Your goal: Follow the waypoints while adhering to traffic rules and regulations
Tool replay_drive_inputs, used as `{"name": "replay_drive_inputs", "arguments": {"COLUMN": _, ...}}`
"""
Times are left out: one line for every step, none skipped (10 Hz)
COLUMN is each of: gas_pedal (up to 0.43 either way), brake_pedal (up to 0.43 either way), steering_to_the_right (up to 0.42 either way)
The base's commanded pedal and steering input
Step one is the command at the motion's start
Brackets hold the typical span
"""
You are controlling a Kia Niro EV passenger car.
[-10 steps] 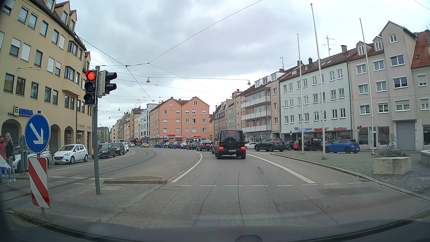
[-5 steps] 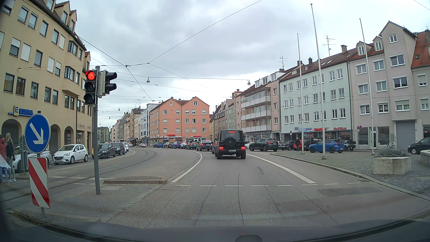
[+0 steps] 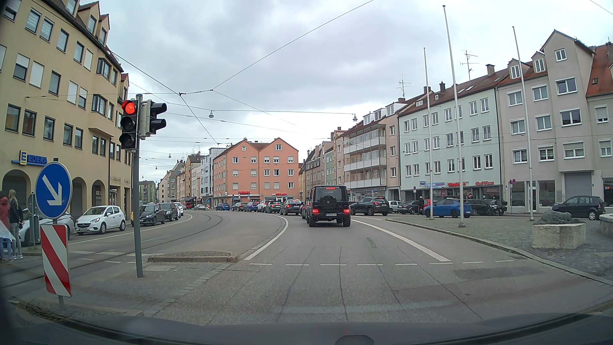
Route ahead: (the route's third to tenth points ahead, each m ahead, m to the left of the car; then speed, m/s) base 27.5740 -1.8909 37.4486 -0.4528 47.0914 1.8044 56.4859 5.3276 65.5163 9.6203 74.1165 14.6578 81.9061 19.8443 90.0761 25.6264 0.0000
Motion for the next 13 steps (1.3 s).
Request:
{"name": "replay_drive_inputs", "arguments": {"gas_pedal": 0.000, "brake_pedal": 0.207, "steering_to_the_right": 0.020}}
{"name": "replay_drive_inputs", "arguments": {"gas_pedal": 0.000, "brake_pedal": 0.207, "steering_to_the_right": 0.020}}
{"name": "replay_drive_inputs", "arguments": {"gas_pedal": 0.000, "brake_pedal": 0.207, "steering_to_the_right": 0.020}}
{"name": "replay_drive_inputs", "arguments": {"gas_pedal": 0.000, "brake_pedal": 0.207, "steering_to_the_right": 0.020}}
{"name": "replay_drive_inputs", "arguments": {"gas_pedal": 0.000, "brake_pedal": 0.207, "steering_to_the_right": 0.020}}
{"name": "replay_drive_inputs", "arguments": {"gas_pedal": 0.000, "brake_pedal": 0.207, "steering_to_the_right": 0.020}}
{"name": "replay_drive_inputs", "arguments": {"gas_pedal": 0.000, "brake_pedal": 0.207, "steering_to_the_right": 0.020}}
{"name": "replay_drive_inputs", "arguments": {"gas_pedal": 0.000, "brake_pedal": 0.207, "steering_to_the_right": 0.020}}
{"name": "replay_drive_inputs", "arguments": {"gas_pedal": 0.000, "brake_pedal": 0.207, "steering_to_the_right": 0.020}}
{"name": "replay_drive_inputs", "arguments": {"gas_pedal": 0.000, "brake_pedal": 0.207, "steering_to_the_right": 0.020}}
{"name": "replay_drive_inputs", "arguments": {"gas_pedal": 0.000, "brake_pedal": 0.207, "steering_to_the_right": 0.020}}
{"name": "replay_drive_inputs", "arguments": {"gas_pedal": 0.000, "brake_pedal": 0.207, "steering_to_the_right": 0.020}}
{"name": "replay_drive_inputs", "arguments": {"gas_pedal": 0.000, "brake_pedal": 0.207, "steering_to_the_right": 0.020}}
